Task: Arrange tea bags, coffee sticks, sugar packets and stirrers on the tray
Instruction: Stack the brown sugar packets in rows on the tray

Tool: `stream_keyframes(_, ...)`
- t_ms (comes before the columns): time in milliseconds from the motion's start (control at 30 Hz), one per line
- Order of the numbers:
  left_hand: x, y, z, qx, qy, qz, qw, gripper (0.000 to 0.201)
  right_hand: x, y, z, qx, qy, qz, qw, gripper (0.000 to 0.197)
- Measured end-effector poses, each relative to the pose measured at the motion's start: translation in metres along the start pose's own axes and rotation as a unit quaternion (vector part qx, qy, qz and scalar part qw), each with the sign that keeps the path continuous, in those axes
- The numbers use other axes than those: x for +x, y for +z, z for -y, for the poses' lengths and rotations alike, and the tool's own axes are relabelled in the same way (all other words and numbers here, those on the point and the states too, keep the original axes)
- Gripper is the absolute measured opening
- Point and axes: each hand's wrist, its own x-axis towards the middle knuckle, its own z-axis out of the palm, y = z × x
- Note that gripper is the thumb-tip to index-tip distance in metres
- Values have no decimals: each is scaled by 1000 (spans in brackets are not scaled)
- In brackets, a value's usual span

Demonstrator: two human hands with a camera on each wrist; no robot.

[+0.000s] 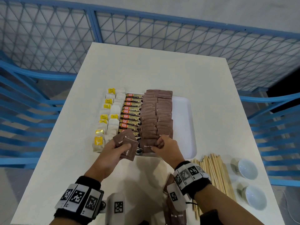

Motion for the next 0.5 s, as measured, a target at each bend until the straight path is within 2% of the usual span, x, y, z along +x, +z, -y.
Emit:
stream_keyframes(167, 0, 1, 0, 29, 3, -4, 1000, 35, -3, -2, 2, -10, -12, -7, 1000, 29)
stream_keyframes(267, 1, 1, 3, 51, 2, -9, 999, 34, -8, -6, 15, 6, -56, -13, 998, 22)
stream_keyframes(400, 1, 5, 3, 63, 14, -8, 998, 33, -18, -3, 33, 110, -67, 109, 986, 13)
stream_keyframes(500, 0, 9, 3, 49, 19, -7, 999, 26, -19, 1, 33, 157, -64, 132, 977, 11)
